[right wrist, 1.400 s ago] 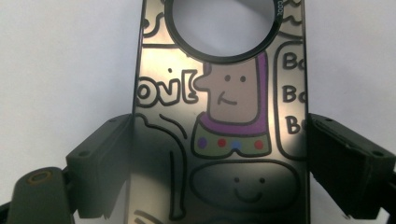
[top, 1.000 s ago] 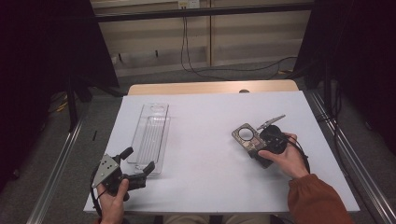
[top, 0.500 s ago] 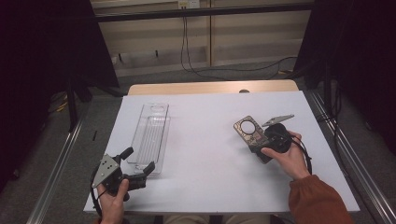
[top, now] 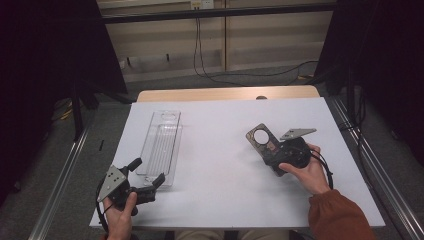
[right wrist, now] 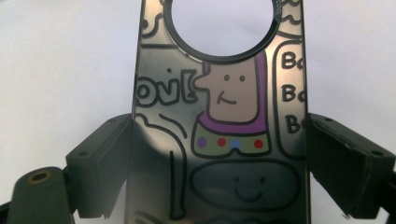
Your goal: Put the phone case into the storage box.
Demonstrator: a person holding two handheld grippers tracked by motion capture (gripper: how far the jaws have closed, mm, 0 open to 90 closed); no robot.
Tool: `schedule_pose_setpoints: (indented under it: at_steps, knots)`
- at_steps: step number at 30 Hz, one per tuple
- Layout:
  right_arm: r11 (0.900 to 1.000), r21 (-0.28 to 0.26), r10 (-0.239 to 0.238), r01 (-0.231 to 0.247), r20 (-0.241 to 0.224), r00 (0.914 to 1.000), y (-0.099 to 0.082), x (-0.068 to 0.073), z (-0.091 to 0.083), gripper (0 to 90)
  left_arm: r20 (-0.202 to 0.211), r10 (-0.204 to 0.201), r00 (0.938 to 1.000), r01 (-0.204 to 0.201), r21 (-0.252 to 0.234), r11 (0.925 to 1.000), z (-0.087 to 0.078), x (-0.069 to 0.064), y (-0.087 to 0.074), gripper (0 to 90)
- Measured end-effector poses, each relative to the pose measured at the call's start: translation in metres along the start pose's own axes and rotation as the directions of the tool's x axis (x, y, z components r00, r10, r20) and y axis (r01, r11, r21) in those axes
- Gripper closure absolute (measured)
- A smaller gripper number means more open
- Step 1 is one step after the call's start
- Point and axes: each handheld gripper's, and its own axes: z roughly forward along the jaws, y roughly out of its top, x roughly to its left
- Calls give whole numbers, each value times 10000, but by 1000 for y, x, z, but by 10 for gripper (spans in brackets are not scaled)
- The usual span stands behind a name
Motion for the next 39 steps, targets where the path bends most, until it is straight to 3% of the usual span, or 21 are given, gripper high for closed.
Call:
schedule_pose_setpoints:
  at_steps: [10, 12, 14, 23, 24, 28, 35, 39]
  knots:
    - [9912, -1305, -238, 204, -247, 9994, -9, 2, -10, 122, 20, 65, 10000, -65, 38, 10000, 0, -1, 0, 23]
    - [9883, -1525, -146, 83, -405, 9991, -12, 3, -12, 122, 79, -138, 9999, 139, -99, 9999, 1, -3, 0, 22]
    - [9845, -1755, -102, 20, -459, 9989, -14, 3, -14, 122, 154, 20, 9999, -21, 40, 10000, 0, -2, 1, 22]
    - [9619, -2731, -369, 100, -937, 9949, -18, 14, -18, 122, 164, -27, 9999, 27, 15, 10000, 1, -3, 1, 22]
    - [9592, -2825, -385, 111, -915, 9951, -19, 16, -19, 122, 189, -179, 9997, 179, -8, 9998, 2, -4, 1, 22]
    - [9454, -3258, -429, 20, -1186, 9920, -23, 22, -20, 122, 307, -14, 9995, 11, 115, 9999, 2, -4, 2, 22]
    - [9364, -3509, -579, -24, -1614, 9852, -30, 30, -24, 122, 734, -9, 9973, 0, 112, 9999, 7, -7, 4, 23]
    - [9243, -3816, -866, -1, -2101, 9738, -32, 35, -26, 122, 1074, 83, 9942, -127, 399, 9991, 10, -8, 5, 23]
